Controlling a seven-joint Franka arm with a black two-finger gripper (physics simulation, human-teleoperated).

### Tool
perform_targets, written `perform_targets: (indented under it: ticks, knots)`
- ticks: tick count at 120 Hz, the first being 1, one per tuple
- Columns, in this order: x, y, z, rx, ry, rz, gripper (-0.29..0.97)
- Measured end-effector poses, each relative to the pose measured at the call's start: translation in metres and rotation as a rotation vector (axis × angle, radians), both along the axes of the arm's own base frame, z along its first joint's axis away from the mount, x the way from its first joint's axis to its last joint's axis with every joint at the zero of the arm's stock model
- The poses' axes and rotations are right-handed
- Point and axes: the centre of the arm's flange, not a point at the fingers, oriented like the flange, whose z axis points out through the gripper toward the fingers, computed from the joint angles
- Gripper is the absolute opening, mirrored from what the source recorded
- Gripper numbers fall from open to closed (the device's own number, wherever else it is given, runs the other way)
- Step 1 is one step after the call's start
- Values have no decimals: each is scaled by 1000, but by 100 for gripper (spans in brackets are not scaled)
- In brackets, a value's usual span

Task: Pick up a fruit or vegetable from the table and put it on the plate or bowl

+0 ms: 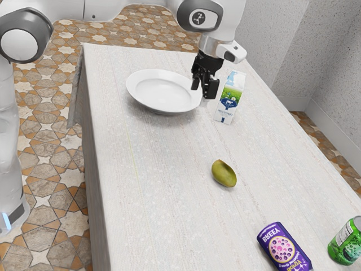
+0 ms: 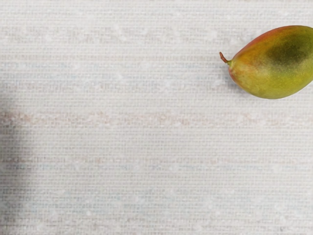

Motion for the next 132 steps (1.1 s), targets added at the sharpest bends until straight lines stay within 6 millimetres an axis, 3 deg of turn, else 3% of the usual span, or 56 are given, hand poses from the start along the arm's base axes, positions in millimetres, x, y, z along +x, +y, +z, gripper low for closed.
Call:
perform_targets:
  ticks: [1, 4, 10, 17, 49, 59, 65, 73, 89, 95, 100, 112, 120, 132]
  knots:
    - [0, 0, 0, 0, 0, 0, 68]
    - [36, -3, 15, -5, -41, 16, 67]
    - [61, 39, 38, 46, -93, 131, 67]
    - [64, 53, 52, 69, -110, 178, 68]
    - [61, 47, 55, 38, -70, 168, 68]
    - [33, 41, 132, 58, -200, 155, 68]
    - [13, 39, 162, 51, -235, 149, 68]
    - [-3, 22, 178, 21, -231, 112, 68]
    - [-9, -39, 171, -40, -169, -46, 68]
    - [-6, -82, 152, -99, -110, -216, 68]
    - [-1, -104, 137, -116, -69, -313, 68]
    - [-3, -116, 129, -87, -38, -464, 68]
    - [-12, -142, 130, -33, -25, -595, 68]
    - [-19, -162, 122, 8, 10, -765, 68]
